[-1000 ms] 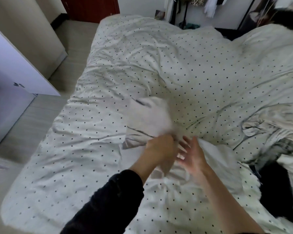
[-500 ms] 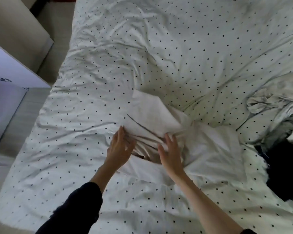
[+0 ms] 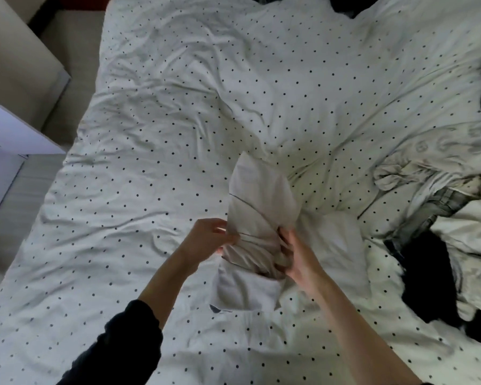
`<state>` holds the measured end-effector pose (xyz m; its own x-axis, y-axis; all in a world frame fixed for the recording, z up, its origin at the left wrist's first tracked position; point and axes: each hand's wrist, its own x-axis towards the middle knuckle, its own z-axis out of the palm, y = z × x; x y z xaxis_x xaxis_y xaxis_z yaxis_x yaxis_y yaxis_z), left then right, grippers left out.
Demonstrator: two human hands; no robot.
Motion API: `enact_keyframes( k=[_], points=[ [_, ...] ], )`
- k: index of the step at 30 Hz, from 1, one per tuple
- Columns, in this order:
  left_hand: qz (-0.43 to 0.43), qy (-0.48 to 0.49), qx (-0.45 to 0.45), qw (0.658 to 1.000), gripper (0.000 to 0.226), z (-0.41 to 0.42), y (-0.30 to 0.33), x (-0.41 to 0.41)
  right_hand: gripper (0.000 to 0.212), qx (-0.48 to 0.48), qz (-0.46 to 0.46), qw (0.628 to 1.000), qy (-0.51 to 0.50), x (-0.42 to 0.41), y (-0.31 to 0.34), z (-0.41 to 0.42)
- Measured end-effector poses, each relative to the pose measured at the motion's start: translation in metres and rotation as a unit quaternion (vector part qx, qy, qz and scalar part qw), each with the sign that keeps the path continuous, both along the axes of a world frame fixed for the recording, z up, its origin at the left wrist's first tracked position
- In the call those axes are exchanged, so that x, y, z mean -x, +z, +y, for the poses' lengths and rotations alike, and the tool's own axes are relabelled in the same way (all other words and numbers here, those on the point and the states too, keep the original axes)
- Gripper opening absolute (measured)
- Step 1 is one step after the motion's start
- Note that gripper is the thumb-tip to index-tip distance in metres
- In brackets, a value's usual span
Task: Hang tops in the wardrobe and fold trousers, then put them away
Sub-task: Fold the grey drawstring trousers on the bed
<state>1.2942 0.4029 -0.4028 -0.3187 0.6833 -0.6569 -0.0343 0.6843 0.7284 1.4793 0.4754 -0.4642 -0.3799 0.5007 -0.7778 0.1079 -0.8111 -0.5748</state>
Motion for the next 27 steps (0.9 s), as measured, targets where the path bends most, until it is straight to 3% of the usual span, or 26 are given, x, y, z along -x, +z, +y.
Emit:
enact_keyframes(
  k=[4,8,15,19,25,27],
  points=[
    [0.025,-0.102,-0.037,0.994,0.019,0.039,0.000,-0.076,0.042,-0.023,-0.011,0.998,-0.053,-0.062,0.006,0.016],
    [-0.022,-0.173,-0.031,0.984,0.024,0.064,-0.016,-0.133,0.051,-0.040,-0.070,0.993,-0.092,-0.125,-0.010,0.040],
    [0.047,-0.115,0.043,0.991,0.044,0.057,-0.081,-0.118,0.061,-0.153,-0.224,0.959,0.077,-0.168,-0.072,0.065],
    [0.030,-0.069,0.087,0.993,0.055,0.055,-0.121,-0.103,0.058,-0.194,-0.249,0.948,0.039,-0.176,-0.102,0.055],
    [0.046,-0.020,0.042,0.998,0.050,0.078,-0.156,-0.096,0.060,-0.166,-0.266,0.949,0.021,-0.194,-0.122,0.052],
    [0.121,-0.050,-0.009,0.991,0.058,0.084,-0.157,-0.093,0.073,-0.282,-0.326,0.901,0.056,-0.195,-0.116,0.056]
  ],
)
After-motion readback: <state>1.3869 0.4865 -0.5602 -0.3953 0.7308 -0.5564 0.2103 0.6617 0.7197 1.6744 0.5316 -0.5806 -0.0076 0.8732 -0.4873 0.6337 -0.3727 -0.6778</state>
